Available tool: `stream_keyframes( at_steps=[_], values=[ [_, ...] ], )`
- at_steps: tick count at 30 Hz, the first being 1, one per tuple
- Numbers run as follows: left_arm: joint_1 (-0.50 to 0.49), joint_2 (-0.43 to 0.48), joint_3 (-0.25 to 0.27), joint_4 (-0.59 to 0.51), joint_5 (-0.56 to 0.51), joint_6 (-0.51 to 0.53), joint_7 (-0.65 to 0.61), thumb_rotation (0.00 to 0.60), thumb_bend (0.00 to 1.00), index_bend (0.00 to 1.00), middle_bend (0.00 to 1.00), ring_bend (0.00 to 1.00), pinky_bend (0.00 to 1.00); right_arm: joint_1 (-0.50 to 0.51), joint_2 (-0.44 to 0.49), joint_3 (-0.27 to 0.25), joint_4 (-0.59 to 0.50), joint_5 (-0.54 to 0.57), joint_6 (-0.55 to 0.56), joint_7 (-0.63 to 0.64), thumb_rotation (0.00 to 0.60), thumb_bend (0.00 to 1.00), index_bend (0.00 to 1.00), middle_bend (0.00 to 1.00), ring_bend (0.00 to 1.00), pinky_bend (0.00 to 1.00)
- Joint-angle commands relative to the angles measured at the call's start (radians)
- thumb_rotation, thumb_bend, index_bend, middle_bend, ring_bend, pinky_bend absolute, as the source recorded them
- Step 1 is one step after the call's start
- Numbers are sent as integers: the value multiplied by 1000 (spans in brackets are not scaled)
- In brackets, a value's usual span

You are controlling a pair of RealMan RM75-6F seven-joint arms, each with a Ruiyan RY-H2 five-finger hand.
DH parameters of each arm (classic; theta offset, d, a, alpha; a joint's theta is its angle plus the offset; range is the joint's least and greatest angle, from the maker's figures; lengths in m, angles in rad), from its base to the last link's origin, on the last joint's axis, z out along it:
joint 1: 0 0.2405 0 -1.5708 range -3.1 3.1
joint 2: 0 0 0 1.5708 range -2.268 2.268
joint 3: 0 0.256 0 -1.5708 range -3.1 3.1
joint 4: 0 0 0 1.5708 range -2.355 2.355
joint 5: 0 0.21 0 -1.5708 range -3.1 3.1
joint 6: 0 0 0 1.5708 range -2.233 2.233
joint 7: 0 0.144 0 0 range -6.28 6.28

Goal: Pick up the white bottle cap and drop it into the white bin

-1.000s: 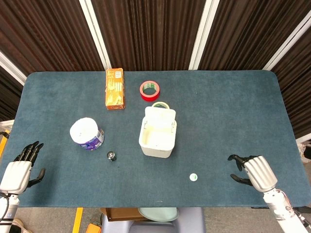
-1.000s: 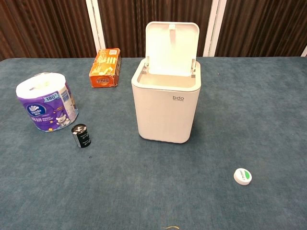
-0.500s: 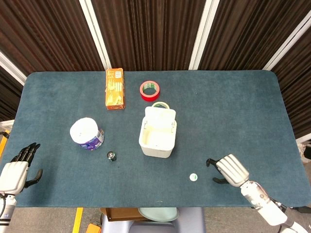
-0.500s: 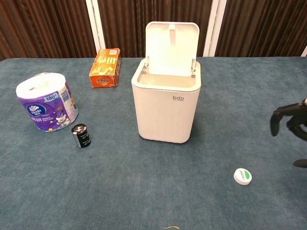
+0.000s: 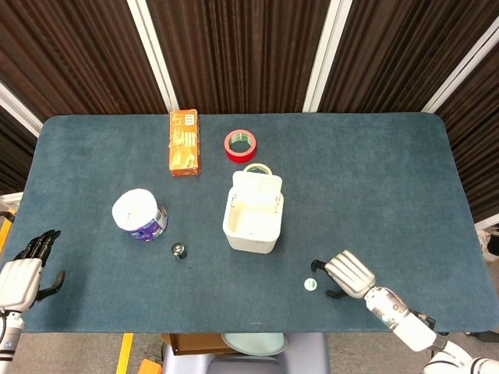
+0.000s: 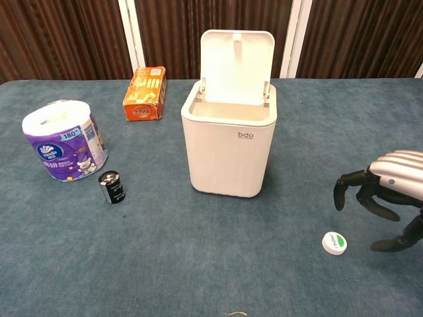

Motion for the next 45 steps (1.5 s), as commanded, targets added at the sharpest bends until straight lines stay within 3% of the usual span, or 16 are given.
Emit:
stream_keyframes(
  at_steps=[1, 14, 30, 45],
  values=[
    [1, 1, -1, -2, -2, 1, 0, 600, 437, 22, 68, 102, 294, 10, -13, -6, 15, 3, -11, 9, 600, 249, 533, 909, 1000, 1000],
    [4, 10, -5, -7, -11, -2, -18, 600, 438, 23, 68, 103, 297, 57, -82, -30, 98, 8, -55, 66, 600, 311, 572, 909, 1000, 1000],
    [6, 14, -4, -11, -9, -2, -19, 600, 437, 47, 77, 105, 297, 80, -117, -49, 139, 20, -57, 83, 600, 319, 579, 909, 1000, 1000],
    [6, 16, -4, -12, -7, -6, -21, 600, 436, 59, 79, 105, 298, 66, -104, -44, 132, 42, -4, 80, 600, 363, 743, 916, 1000, 1000]
  ],
)
